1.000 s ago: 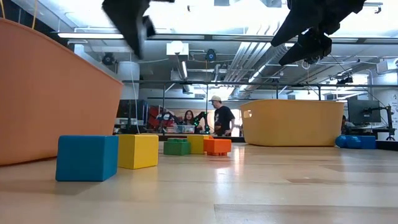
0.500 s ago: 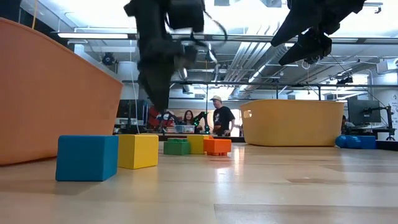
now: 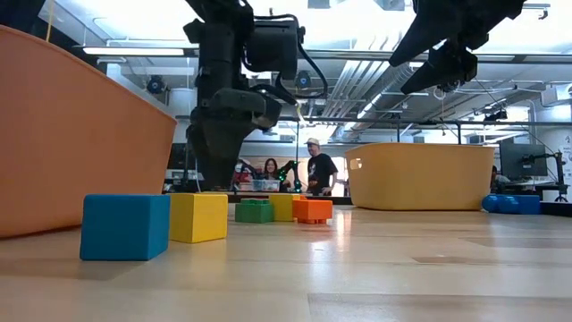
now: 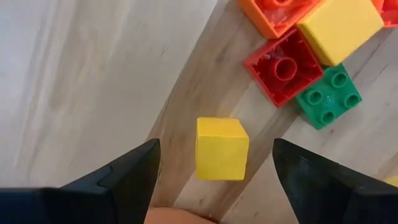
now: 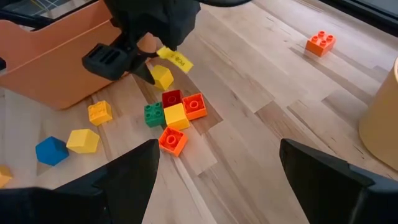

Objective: Sort blocks by size
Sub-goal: Put the yellow block into the orange bin

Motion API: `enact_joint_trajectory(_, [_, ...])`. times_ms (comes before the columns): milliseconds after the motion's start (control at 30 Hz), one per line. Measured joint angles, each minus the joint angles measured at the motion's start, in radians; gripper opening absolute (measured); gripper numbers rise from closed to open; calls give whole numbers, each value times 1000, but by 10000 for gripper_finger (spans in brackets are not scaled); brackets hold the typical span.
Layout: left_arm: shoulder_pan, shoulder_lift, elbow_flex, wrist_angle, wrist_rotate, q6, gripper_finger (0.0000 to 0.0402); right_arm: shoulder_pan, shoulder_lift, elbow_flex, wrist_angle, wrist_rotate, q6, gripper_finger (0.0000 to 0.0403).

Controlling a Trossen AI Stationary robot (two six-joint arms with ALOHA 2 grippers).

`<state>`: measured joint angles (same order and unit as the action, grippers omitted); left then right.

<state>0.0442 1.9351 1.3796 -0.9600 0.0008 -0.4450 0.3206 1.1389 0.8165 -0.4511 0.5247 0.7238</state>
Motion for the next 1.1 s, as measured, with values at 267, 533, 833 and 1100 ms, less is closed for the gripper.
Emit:
enact_joint_trajectory(267, [-2, 3, 0, 18, -15, -8, 298, 0, 0, 0, 0, 0, 1, 330])
enact_joint_trajectory(533, [-5, 54, 0, 11, -9, 52, 298, 0, 0, 0, 0, 0, 0, 330])
enact_joint_trajectory(833, [-25, 96, 0, 4, -8, 49, 293, 0, 0, 0, 0, 0, 1, 330])
enact_joint_trajectory(1100, [-32, 96, 7, -15, -9, 56, 128, 0, 0, 0, 0, 17, 1, 330])
